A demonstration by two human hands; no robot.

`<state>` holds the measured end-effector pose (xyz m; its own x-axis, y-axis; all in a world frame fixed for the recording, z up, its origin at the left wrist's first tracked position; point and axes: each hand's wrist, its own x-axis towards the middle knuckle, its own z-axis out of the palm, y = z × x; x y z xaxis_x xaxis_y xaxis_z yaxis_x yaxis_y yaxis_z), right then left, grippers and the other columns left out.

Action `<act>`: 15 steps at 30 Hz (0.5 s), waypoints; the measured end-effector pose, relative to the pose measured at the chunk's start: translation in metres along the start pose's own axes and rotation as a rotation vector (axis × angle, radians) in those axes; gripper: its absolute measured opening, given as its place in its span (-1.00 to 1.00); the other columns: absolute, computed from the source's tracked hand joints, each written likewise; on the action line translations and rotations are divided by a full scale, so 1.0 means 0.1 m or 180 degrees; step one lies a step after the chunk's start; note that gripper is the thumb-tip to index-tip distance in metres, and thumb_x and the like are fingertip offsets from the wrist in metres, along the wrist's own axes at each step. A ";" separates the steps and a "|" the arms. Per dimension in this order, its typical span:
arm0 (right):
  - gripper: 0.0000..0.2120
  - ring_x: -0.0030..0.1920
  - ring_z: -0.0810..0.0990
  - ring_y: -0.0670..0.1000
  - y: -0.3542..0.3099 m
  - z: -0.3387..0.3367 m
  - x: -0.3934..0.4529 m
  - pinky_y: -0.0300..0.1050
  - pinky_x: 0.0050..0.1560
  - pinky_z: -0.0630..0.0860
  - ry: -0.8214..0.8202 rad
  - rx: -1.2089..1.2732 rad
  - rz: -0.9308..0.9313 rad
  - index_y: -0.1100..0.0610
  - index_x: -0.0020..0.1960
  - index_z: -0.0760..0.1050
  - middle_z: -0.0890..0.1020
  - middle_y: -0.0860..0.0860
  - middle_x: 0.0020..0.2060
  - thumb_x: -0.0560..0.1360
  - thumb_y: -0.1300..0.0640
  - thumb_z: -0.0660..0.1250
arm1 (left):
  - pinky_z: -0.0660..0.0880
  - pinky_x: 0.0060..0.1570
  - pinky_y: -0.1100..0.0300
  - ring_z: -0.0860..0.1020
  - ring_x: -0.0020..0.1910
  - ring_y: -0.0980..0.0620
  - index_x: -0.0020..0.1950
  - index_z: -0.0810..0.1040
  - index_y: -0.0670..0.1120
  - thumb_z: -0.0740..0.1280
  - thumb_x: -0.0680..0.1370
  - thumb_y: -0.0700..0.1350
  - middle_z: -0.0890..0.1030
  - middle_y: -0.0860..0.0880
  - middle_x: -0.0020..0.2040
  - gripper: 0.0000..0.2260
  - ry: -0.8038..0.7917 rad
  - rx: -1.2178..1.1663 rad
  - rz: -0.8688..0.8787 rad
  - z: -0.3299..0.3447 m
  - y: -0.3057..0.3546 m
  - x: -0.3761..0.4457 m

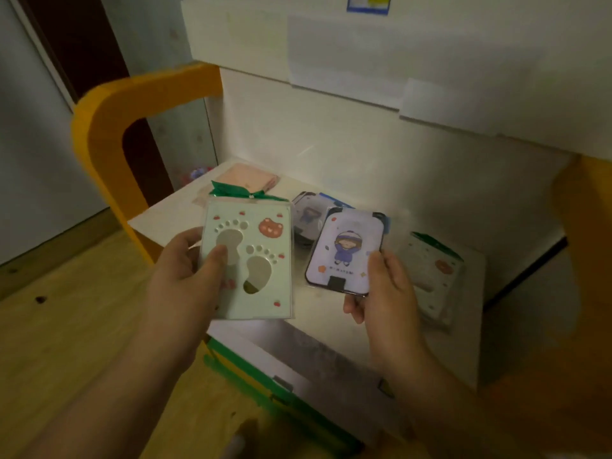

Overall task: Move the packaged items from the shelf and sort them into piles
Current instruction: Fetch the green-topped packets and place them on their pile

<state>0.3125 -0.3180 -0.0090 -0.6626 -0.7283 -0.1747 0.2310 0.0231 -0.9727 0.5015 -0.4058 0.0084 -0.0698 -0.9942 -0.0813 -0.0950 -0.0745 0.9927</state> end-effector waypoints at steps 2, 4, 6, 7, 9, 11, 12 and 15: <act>-0.78 -0.50 0.47 -0.05 0.07 0.06 0.11 -0.26 -0.58 0.36 0.0213 -0.0179 -0.0056 0.05 0.04 0.50 0.67 0.07 -0.24 0.68 0.03 0.10 | 0.59 -0.41 0.22 0.69 -0.22 0.15 0.20 0.45 0.13 0.27 0.61 -0.01 0.65 0.06 -0.03 -0.83 -0.0145 0.0076 0.0043 0.04 -0.01 0.23; -0.77 -0.50 0.49 -0.06 0.12 0.14 0.24 -0.25 -0.56 0.38 0.0400 -0.0564 -0.0105 0.02 0.02 0.49 0.67 0.05 -0.25 0.69 0.00 0.08 | 0.63 -0.35 0.13 0.70 -0.21 0.12 0.20 0.45 0.14 0.28 0.61 0.00 0.66 0.08 -0.03 -0.83 -0.0311 0.0158 0.0092 0.06 -0.01 0.45; -0.77 -0.48 0.49 -0.07 0.13 0.22 0.38 -0.26 -0.53 0.41 0.0487 -0.0815 -0.0085 0.05 0.05 0.48 0.65 0.05 -0.24 0.69 0.01 0.07 | 0.65 -0.25 0.01 0.70 -0.19 0.06 0.24 0.45 0.14 0.28 0.61 0.01 0.67 0.09 -0.01 -0.79 -0.0460 0.0220 0.0118 0.07 0.01 0.70; -0.77 -0.44 0.50 -0.07 0.13 0.26 0.45 -0.26 -0.51 0.43 0.0531 -0.0867 -0.0045 0.07 0.04 0.47 0.63 0.05 -0.23 0.69 0.02 0.07 | 0.65 -0.23 0.00 0.70 -0.18 0.04 0.26 0.45 0.14 0.28 0.61 0.02 0.66 0.09 0.00 -0.77 -0.0531 0.0261 0.0132 0.08 0.02 0.82; -0.78 -0.38 0.49 -0.06 0.11 0.36 0.61 -0.26 -0.48 0.43 0.0641 -0.0924 0.0050 0.07 0.03 0.46 0.60 0.04 -0.21 0.69 0.04 0.07 | 0.64 -0.30 0.07 0.70 -0.19 0.05 0.27 0.44 0.17 0.28 0.61 0.04 0.65 0.12 0.00 -0.76 -0.0681 0.0285 0.0158 0.10 0.03 1.08; -0.76 -0.34 0.49 -0.05 0.12 0.45 0.83 -0.26 -0.45 0.44 0.0734 -0.1042 0.0109 0.10 0.06 0.48 0.58 0.03 -0.21 0.69 0.03 0.07 | 0.63 -0.35 0.13 0.70 -0.22 0.11 0.25 0.44 0.19 0.28 0.61 0.03 0.65 0.16 -0.03 -0.79 -0.0823 0.0214 0.0176 0.12 0.05 1.32; -0.75 -0.30 0.51 -0.05 0.13 0.50 0.93 -0.23 -0.41 0.46 0.0780 -0.1159 0.0095 0.10 0.08 0.49 0.60 0.04 -0.18 0.69 0.02 0.07 | 0.63 -0.34 0.12 0.70 -0.22 0.13 0.22 0.44 0.20 0.28 0.62 0.01 0.65 0.17 -0.04 -0.81 -0.0883 0.0168 0.0187 0.13 0.06 1.42; -0.74 -0.14 0.60 0.03 0.16 0.62 1.19 -0.02 -0.16 0.60 0.0918 -0.1727 -0.0107 0.09 0.05 0.50 0.64 0.08 -0.08 0.67 0.00 0.09 | 0.64 -0.30 0.09 0.70 -0.20 0.13 0.13 0.45 0.23 0.26 0.63 -0.01 0.67 0.16 -0.05 -0.86 -0.1040 0.0083 0.0186 0.16 0.08 1.65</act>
<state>0.2816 -0.4469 -0.0359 -0.8468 -0.5218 -0.1032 -0.1386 0.4037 -0.9043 0.4731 -0.5691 0.0017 -0.3903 -0.9192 -0.0528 -0.1067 -0.0118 0.9942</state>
